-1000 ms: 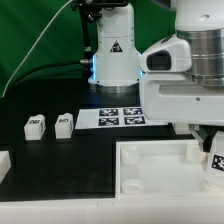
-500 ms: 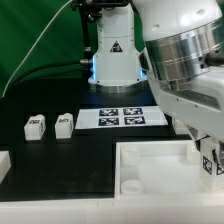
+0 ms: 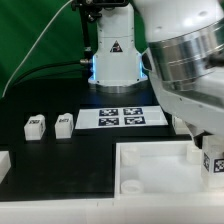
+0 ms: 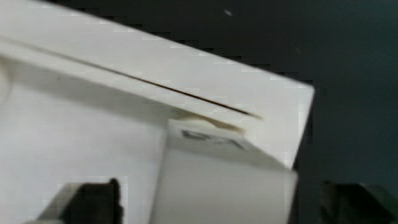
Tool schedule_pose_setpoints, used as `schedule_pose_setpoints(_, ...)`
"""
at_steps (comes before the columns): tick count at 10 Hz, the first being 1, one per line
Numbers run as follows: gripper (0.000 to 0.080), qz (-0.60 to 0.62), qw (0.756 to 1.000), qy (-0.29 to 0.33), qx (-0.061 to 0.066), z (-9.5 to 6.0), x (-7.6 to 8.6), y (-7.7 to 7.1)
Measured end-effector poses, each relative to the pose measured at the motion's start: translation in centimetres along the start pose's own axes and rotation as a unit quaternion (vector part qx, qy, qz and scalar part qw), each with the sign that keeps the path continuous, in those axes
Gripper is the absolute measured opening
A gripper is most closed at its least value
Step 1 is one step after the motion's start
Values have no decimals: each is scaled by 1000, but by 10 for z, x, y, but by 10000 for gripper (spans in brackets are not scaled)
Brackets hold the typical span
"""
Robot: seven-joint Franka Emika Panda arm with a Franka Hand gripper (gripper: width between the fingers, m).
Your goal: Assemble one leg
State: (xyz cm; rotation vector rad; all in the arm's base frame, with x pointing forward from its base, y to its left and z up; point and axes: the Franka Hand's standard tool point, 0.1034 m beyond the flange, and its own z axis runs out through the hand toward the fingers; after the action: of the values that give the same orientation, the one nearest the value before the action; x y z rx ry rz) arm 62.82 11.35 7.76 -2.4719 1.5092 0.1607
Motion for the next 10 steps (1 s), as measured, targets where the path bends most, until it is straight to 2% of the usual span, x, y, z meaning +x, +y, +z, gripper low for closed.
schedule_pose_setpoints(1, 628, -124, 992, 11, -11, -1, -2, -2)
schedule_pose_setpoints(2, 628, -195, 980, 14, -16, 0, -4, -3)
schedule_pose_setpoints(4, 649, -312, 950, 12, -18, 0, -1, -1)
schedule_pose_setpoints(5, 649, -398, 917, 16, -26, 0, 0, -1)
schedule_pose_setpoints(6, 649, -494, 868, 30, -43, -1, 2, -2)
schedule_pose_setpoints(7, 649, -531, 845, 41, -45, -1, 2, -6)
schedule_pose_setpoints(8, 649, -493, 868, 41, -39, -1, 0, -6)
schedule_pose_setpoints(9, 536, -481, 875, 41, -38, -1, 1, -6)
schedule_pose_setpoints(10, 536, -450, 891, 42, -36, -1, 0, -7)
